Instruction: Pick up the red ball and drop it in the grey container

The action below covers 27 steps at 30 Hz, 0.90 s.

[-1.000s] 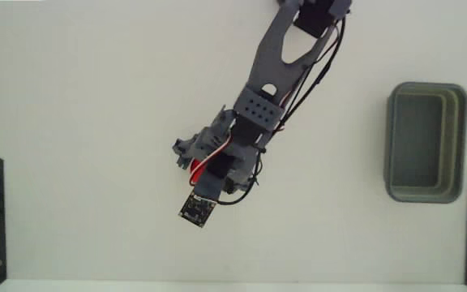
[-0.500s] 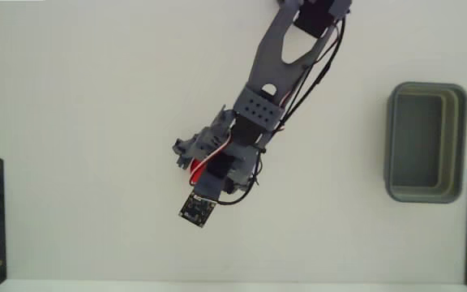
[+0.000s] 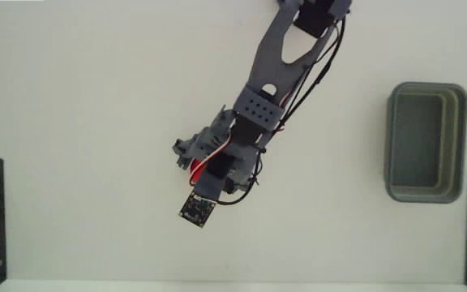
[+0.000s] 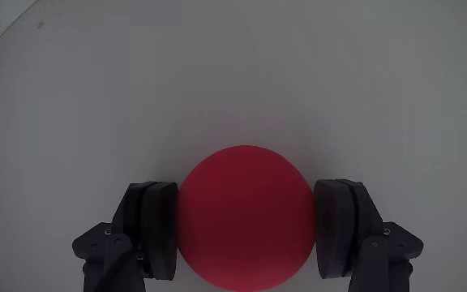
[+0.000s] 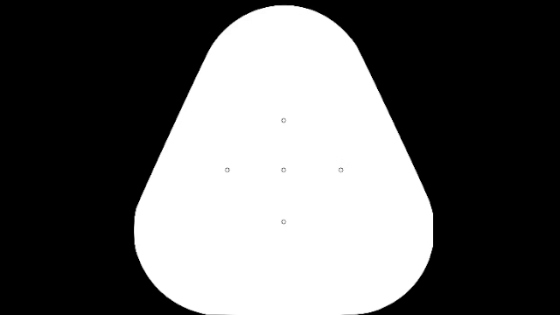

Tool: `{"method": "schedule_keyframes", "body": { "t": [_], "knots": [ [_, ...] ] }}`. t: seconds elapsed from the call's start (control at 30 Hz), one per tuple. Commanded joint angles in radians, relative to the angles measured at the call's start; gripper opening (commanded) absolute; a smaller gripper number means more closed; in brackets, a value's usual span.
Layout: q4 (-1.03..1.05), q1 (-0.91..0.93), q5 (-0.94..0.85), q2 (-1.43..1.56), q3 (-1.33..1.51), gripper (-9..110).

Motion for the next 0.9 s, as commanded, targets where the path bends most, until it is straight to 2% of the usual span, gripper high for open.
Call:
{"method": "schedule_keyframes", "body": {
  "t": [0.0, 0.87],
  "knots": [
    [-0.007, 0.005, 0.003, 0.035, -0.005, 101],
    [-0.007, 0.005, 0.003, 0.035, -0.005, 94]
  ]
}}
